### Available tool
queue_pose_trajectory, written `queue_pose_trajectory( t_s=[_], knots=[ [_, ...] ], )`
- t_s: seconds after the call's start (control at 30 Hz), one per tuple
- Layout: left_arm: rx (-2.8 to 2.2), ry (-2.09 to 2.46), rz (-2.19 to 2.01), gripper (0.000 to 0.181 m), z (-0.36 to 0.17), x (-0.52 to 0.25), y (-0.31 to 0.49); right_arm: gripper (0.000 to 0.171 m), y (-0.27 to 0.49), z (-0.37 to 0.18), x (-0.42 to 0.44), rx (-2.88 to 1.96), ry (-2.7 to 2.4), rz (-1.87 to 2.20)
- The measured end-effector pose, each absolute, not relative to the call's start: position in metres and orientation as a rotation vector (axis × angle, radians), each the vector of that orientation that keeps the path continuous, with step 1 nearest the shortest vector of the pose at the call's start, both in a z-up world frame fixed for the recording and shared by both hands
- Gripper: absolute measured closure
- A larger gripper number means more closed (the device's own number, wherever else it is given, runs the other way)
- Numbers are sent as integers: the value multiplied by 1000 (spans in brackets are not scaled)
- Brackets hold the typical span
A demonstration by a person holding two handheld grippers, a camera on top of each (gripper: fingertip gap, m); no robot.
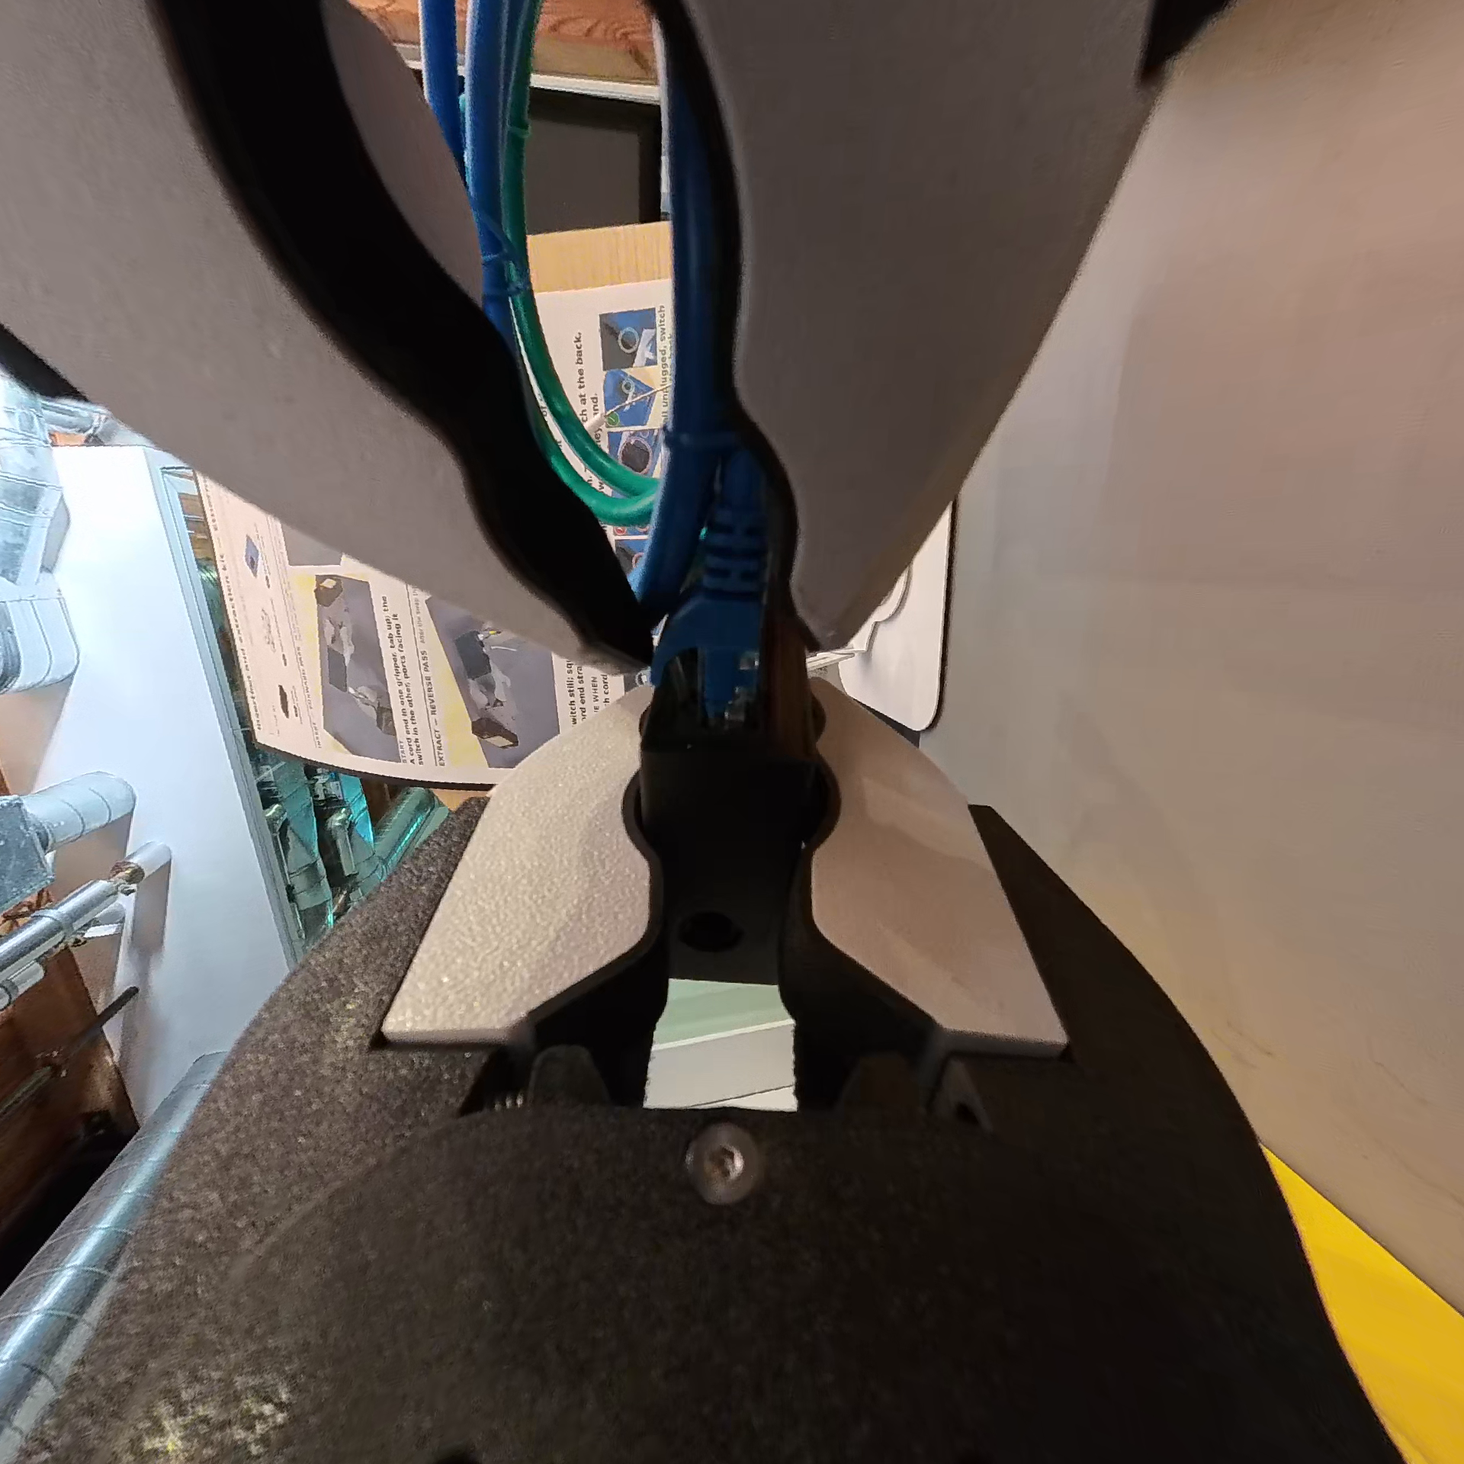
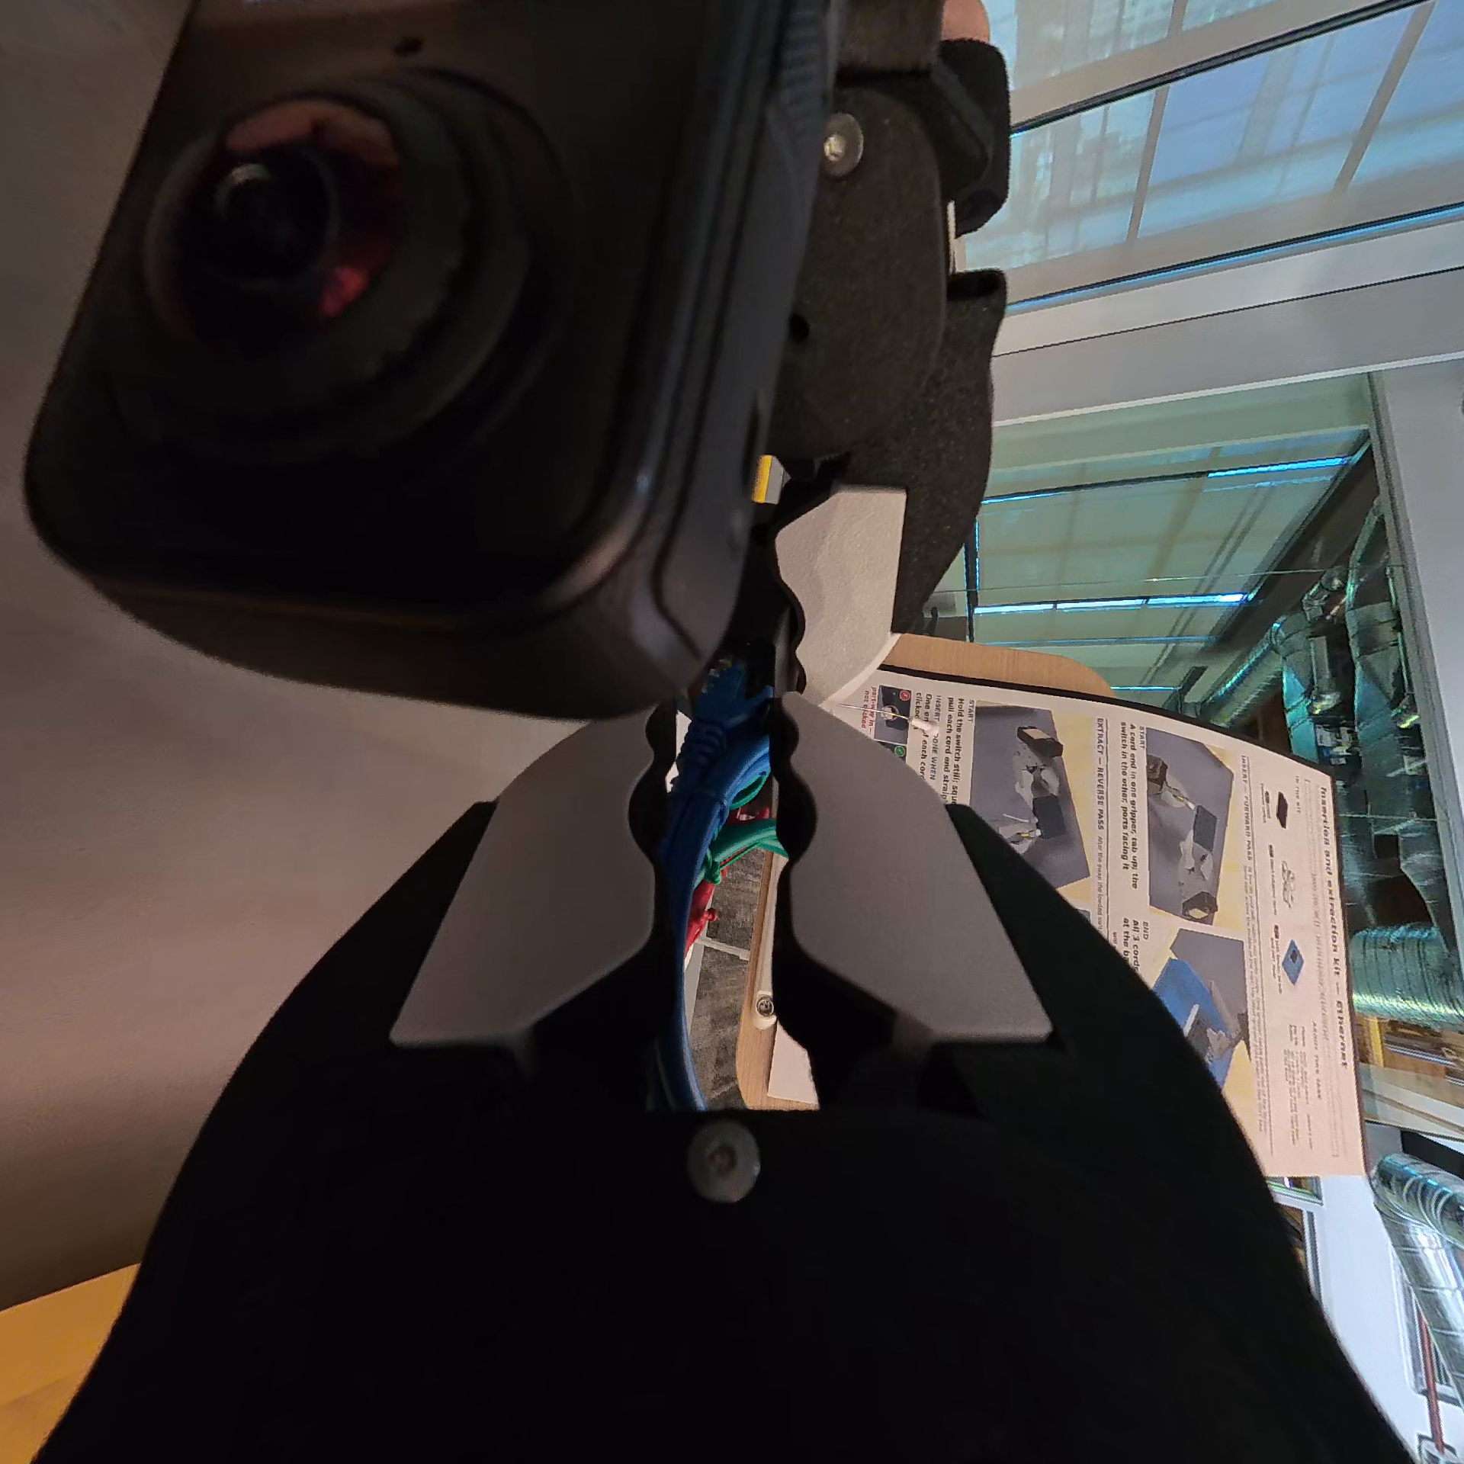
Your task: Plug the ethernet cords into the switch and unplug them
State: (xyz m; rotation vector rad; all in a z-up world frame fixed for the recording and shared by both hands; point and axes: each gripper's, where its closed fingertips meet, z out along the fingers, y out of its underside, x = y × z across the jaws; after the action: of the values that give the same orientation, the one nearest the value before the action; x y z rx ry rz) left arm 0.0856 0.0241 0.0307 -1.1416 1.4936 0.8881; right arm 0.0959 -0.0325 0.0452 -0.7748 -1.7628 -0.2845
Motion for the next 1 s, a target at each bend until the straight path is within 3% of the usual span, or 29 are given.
queue_pose_trajectory(
  t_s=[1.0],
  knots=[
    [-1137, 1490, 867, 151, 32, 87, 23, 148, -34, 47, 97, -769, -1759, -272]
  ],
)
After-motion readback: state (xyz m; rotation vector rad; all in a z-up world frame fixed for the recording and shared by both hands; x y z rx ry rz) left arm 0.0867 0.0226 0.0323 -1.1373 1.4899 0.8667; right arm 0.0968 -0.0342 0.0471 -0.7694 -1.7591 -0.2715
